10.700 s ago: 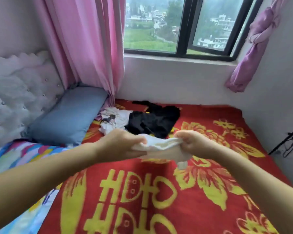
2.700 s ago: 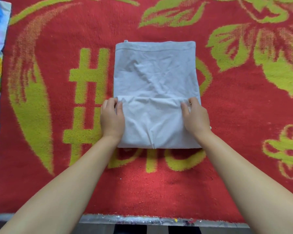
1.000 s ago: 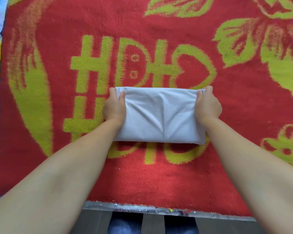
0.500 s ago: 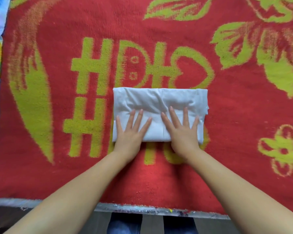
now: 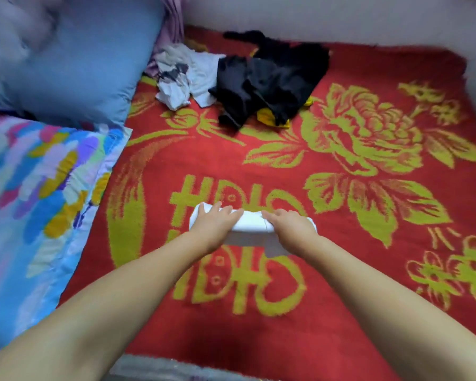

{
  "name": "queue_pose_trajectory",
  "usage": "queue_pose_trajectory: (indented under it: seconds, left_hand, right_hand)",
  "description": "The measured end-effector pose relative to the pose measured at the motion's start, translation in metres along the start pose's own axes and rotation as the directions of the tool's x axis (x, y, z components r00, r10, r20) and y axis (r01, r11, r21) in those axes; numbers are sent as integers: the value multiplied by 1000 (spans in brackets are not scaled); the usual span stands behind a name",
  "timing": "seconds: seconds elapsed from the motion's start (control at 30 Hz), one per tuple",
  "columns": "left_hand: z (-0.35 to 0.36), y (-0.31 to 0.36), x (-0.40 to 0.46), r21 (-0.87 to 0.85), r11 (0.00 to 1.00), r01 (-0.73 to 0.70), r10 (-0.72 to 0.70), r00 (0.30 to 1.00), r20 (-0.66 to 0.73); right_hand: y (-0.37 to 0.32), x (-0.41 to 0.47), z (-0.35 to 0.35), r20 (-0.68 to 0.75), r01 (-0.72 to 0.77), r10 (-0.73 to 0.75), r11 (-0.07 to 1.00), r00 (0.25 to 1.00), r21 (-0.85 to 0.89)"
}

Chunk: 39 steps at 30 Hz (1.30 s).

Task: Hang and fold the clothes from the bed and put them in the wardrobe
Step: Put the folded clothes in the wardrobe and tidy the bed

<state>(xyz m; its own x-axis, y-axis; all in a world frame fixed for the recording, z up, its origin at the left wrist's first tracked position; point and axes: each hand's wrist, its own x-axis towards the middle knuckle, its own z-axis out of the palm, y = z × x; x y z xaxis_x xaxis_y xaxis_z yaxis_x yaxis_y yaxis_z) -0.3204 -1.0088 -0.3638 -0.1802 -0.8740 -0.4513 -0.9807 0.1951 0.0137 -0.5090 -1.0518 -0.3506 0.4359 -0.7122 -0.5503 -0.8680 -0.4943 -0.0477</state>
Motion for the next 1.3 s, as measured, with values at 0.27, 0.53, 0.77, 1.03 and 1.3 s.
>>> queue_pose_trajectory:
  seconds: [0.27, 0.53, 0.77, 1.03, 1.3]
  left_hand:
    - [-100, -27, -97, 7, 982, 187, -181, 958, -221]
    - [-73, -3, -244, -49, 852, 521, -511, 810, -288]
    - [15, 33, -420, -191, 602, 775, -798, 586, -139]
    - [140, 111, -649, -320, 249, 914, -955, 286, 74]
    - [265, 208, -863, -372, -54, 927, -956, 60, 288]
  right_hand:
    - [-45, -63, -111, -226, 154, -173, 983, 959, -97]
    - [-122, -140, -129, -191, 383, -449, 873, 873, -302]
    - [-253, -197, -64, 26, 701, -759, 587, 650, -406]
    - [-430, -338, 61, 278, 877, -898, 198, 341, -438]
    - [-578, -501, 222, 453, 925, -886, -81, 104, -371]
